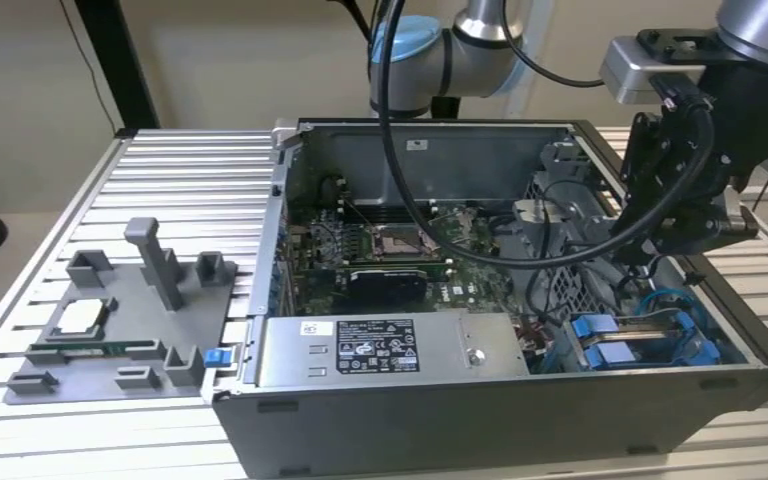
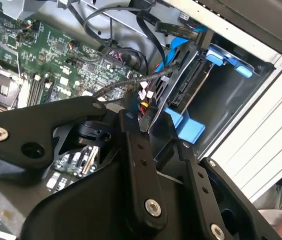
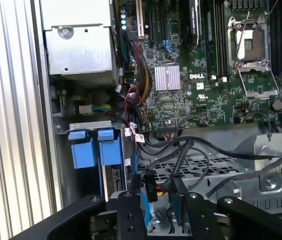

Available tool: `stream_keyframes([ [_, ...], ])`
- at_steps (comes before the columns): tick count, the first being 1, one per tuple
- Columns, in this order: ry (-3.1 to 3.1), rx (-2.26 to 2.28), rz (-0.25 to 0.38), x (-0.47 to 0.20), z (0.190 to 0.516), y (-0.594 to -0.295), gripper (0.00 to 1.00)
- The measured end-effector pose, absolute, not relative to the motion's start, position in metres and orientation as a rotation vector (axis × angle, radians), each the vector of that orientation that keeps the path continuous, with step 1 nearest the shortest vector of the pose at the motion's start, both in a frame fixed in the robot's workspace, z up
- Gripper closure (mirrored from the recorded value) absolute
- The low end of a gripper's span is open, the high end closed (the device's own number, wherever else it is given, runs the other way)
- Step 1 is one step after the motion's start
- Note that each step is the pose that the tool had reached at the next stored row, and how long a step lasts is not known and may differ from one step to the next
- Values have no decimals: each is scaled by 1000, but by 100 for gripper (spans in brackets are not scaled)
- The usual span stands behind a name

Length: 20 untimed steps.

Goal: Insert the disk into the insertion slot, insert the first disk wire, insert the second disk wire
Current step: 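Insert the first disk wire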

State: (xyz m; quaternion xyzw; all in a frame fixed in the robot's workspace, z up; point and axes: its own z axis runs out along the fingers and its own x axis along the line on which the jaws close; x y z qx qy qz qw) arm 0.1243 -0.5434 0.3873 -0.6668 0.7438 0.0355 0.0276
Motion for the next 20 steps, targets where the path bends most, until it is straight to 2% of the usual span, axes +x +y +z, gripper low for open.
stream_keyframes([
  [4,2296,-2059,109,124,387,-543,0],
  [5,2296,-2059,109,124,387,-543,100],
  [20,2295,-2064,107,128,387,-543,100],
])
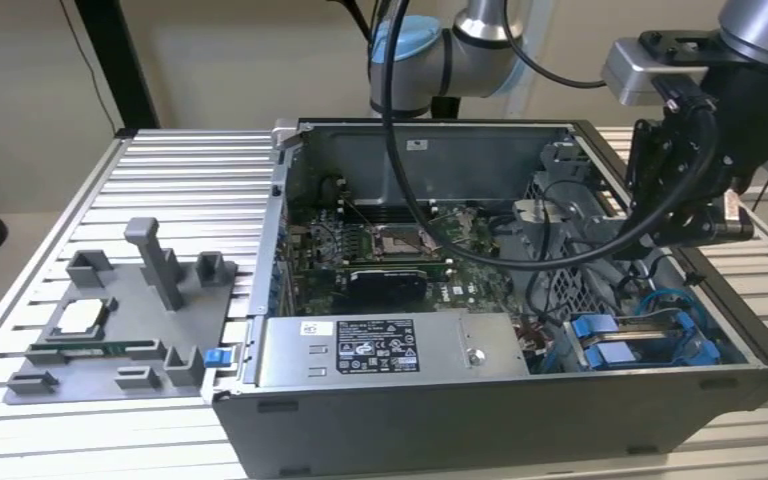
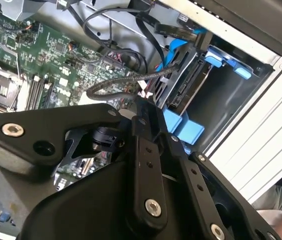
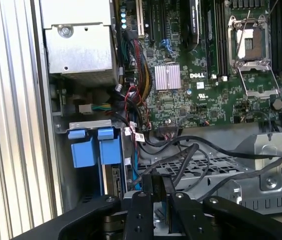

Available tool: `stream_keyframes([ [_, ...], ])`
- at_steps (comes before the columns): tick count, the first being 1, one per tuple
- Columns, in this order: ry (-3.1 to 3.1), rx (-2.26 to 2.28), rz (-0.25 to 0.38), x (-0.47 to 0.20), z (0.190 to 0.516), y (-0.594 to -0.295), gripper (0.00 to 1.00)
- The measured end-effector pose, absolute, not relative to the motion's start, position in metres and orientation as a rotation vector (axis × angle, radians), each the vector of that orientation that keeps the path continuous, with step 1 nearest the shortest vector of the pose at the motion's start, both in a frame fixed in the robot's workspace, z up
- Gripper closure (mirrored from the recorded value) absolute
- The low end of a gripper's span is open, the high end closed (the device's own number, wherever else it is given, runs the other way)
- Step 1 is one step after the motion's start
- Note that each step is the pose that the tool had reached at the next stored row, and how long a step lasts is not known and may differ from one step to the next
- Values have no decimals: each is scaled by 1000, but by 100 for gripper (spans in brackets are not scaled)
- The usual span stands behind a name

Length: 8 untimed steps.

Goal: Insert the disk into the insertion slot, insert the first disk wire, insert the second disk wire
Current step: 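Insert the first disk wire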

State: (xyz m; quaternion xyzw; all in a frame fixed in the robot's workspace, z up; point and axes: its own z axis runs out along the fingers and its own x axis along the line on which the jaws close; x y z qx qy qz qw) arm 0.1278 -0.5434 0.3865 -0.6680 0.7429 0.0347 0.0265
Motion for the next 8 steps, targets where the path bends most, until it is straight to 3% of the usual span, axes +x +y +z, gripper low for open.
stream_keyframes([
  [8,2316,-2114,96,140,385,-543,100],
])
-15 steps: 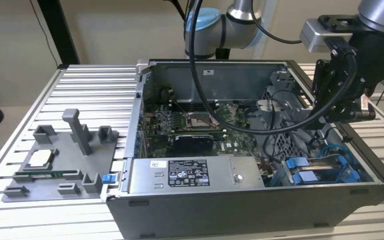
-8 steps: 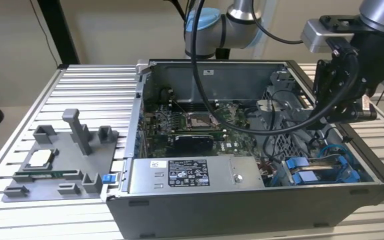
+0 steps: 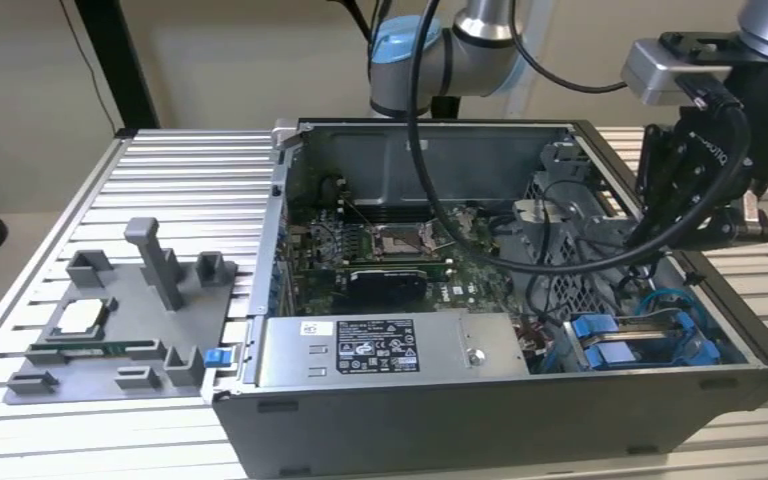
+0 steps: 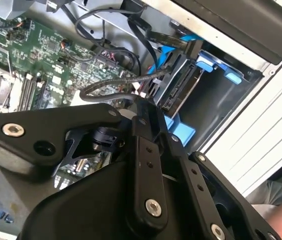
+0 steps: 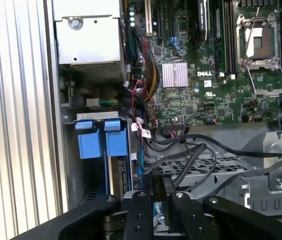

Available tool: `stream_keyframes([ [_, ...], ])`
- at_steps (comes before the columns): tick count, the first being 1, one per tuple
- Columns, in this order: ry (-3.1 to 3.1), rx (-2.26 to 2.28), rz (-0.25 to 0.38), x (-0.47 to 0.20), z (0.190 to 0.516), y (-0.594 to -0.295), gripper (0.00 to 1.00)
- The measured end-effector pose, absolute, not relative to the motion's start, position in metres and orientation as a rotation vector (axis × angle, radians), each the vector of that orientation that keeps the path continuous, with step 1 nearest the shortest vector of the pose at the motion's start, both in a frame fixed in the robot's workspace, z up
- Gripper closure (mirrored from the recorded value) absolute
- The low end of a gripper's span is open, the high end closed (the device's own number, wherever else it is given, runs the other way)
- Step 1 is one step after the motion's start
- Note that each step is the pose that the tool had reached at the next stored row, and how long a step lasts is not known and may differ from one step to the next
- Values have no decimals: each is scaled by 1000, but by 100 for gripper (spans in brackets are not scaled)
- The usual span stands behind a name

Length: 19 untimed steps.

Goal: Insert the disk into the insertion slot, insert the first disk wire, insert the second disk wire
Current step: 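Insert the first disk wire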

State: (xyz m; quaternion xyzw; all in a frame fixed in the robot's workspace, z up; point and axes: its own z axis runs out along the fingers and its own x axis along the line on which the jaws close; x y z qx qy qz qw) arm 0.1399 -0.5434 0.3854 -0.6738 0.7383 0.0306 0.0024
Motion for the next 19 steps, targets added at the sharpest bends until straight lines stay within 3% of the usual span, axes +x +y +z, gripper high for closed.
stream_keyframes([
  [19,2372,-2162,12,145,378,-543,100],
])
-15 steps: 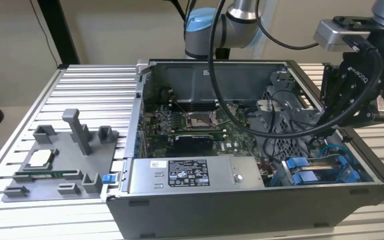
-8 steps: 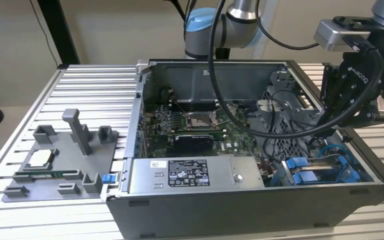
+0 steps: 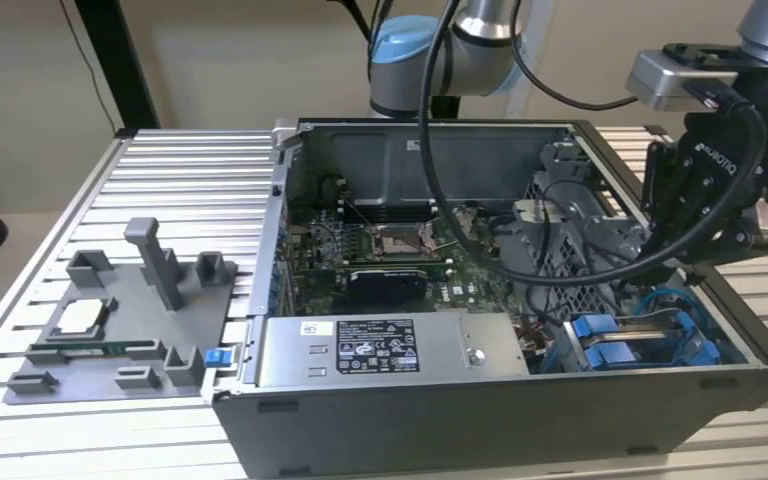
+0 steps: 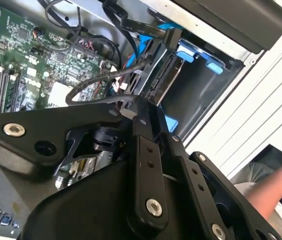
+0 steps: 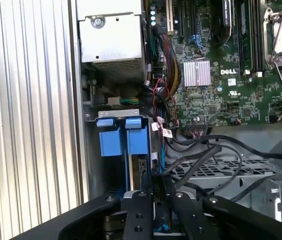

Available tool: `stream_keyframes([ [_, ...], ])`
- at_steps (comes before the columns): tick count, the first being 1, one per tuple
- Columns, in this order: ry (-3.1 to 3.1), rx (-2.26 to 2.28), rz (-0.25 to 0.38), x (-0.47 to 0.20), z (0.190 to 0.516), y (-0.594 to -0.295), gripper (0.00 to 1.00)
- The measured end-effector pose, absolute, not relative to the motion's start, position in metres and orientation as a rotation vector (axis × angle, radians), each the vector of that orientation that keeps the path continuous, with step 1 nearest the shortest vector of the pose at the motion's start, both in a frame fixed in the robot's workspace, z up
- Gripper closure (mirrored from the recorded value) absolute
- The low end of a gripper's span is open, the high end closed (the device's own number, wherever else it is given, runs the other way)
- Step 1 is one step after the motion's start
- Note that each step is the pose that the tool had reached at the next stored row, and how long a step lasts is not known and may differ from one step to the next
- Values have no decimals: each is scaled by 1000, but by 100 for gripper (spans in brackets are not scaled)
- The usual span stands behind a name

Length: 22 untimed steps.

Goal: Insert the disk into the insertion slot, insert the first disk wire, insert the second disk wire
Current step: 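Insert the first disk wire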

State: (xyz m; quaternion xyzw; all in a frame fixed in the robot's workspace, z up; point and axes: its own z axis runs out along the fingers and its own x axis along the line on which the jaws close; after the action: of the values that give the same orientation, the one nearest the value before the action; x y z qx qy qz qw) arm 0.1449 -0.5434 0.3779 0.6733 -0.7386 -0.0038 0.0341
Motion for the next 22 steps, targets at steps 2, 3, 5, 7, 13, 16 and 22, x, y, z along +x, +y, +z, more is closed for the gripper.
stream_keyframes([
  [2,-2271,2071,-12,147,374,-543,100],
  [3,-2270,2072,-12,149,372,-543,100],
  [5,-2265,2077,-11,152,369,-543,100],
  [7,-2261,2082,-11,155,365,-543,100],
  [13,-2250,2094,-11,161,357,-543,100],
  [16,-2248,2096,-11,162,355,-544,100],
  [22,-2248,2097,-14,166,352,-554,100],
])
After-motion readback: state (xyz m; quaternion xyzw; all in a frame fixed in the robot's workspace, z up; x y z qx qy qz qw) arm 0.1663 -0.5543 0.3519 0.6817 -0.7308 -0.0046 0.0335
